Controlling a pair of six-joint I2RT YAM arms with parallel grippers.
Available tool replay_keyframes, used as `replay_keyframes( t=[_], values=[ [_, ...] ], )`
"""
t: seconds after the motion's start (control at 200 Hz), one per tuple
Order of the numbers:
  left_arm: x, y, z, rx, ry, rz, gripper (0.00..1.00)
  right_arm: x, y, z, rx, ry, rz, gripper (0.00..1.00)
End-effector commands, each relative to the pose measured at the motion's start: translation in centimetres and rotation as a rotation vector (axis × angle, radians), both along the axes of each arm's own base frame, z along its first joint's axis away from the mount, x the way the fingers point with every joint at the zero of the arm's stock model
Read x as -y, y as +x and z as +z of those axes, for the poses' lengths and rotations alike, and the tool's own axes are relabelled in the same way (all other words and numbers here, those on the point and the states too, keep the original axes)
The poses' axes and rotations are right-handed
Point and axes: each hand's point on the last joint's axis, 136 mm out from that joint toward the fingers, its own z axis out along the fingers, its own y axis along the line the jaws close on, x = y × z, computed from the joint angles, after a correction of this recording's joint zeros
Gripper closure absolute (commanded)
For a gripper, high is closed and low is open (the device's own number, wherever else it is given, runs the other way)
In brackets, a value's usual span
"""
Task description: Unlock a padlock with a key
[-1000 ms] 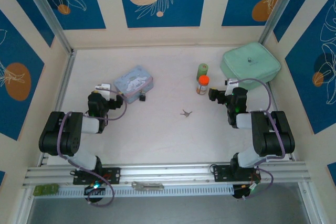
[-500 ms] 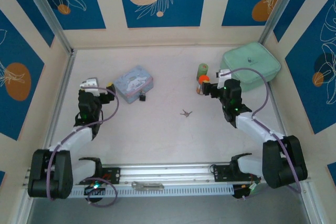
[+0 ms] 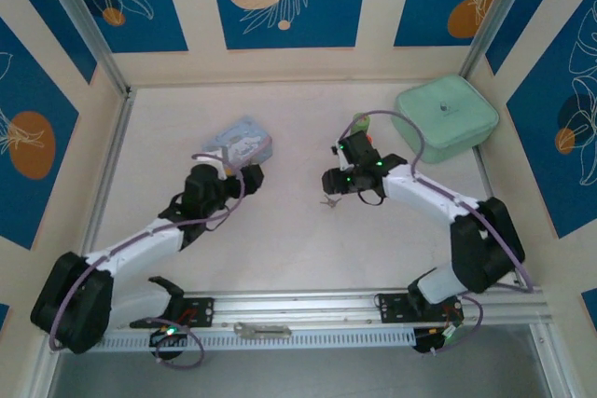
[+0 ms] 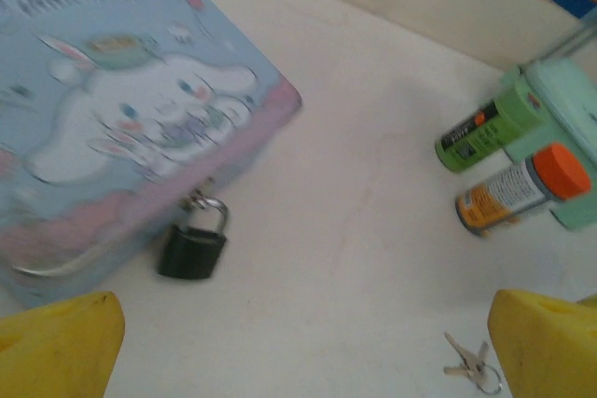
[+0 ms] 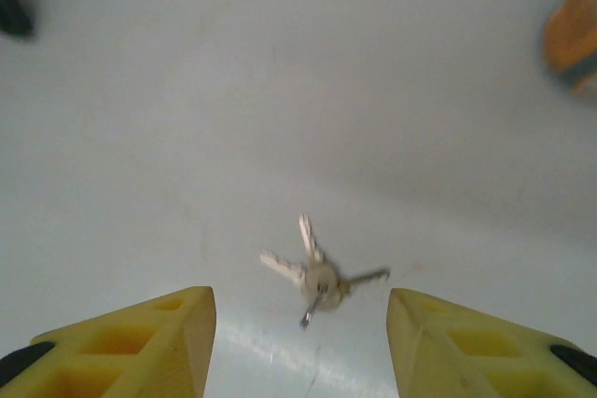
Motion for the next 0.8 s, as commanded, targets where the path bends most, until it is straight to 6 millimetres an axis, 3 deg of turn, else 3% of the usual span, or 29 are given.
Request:
replay_keyframes(
  t=[0.0, 0.21, 0.36, 0.795],
  values=[
    [1.4, 1.3, 1.0, 0.016, -0.065, 0.049, 0.01, 0.6, -2.8, -2.1, -0.176, -0.078, -0.006, 0.48],
    [4.0, 2.3, -0.2, -0.026, -0.074, 0.006, 0.01, 0.2, -1.4, -3.9, -0.218, -0.171, 0.044, 0.55],
    [4.2, 2.2, -0.8, -0.035, -0.096, 0.008, 0.01, 0.0, -0.5, -5.4, -0.255, -0.206, 0.028, 0.61],
    [4.2, 1.9, -1.6, -0.052, -0.083, 0.009, 0.01, -0.4, -2.9, -8.2, -0.337, -0.213, 0.025, 0.63]
  ],
)
